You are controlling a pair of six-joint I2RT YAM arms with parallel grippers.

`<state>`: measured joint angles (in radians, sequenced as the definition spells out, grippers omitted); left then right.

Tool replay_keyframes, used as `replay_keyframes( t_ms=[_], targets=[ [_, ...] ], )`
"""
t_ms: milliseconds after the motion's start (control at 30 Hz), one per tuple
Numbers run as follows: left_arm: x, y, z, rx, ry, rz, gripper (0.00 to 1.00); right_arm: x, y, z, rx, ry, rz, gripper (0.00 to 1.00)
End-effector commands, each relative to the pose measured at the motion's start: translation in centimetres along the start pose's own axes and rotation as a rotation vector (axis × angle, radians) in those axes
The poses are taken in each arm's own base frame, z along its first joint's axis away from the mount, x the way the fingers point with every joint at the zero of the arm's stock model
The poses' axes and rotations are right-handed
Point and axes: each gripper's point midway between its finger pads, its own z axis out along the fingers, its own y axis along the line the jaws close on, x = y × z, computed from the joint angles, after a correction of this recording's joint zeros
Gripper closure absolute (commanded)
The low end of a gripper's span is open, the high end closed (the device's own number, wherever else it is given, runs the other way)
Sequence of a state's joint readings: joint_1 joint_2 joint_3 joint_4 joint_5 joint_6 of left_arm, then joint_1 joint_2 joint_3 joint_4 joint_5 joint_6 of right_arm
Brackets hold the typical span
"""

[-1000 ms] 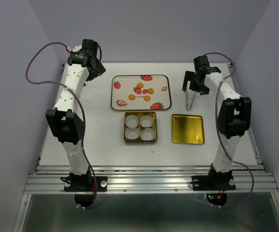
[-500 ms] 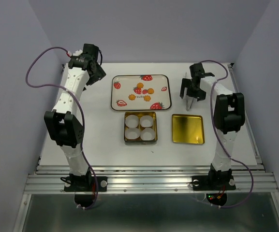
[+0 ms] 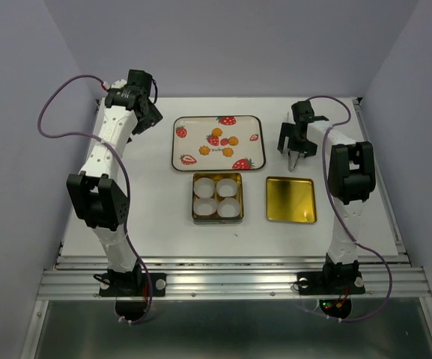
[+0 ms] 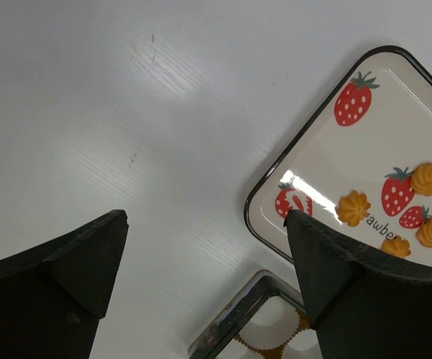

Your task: Pack the cookies

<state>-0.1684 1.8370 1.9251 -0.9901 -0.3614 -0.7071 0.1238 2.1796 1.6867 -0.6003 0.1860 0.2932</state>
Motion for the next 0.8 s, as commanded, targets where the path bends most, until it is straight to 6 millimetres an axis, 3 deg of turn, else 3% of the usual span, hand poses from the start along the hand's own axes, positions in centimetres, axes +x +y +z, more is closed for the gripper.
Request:
replay_keyframes(
  t_ms=[0, 267, 367, 767],
  targets=[
    [-0.6, 1.2, -1.9, -0.011, -0.041, -0.014, 0.01, 0.2, -0.6, 2.1, 0.040, -0.026, 0.058, 0.00],
    [-0.1, 1.3, -1.6, -0.014, -0.026, -0.015, 0.01, 1.0, -1.5, 2.6, 0.083, -0.020, 0.041, 0.05],
    [0.0, 1.5, -1.6, -0.019, -0.026, -0.014, 0.01, 0.8, -1.3, 2.7, 0.072, -0.020, 0.033, 0.18],
    [0.1, 1.4, -1.3, -0.024, -0.023, -0.013, 0.01, 2.0, -1.8, 1.6, 0.067, -0.004, 0.009, 0.44]
  ],
)
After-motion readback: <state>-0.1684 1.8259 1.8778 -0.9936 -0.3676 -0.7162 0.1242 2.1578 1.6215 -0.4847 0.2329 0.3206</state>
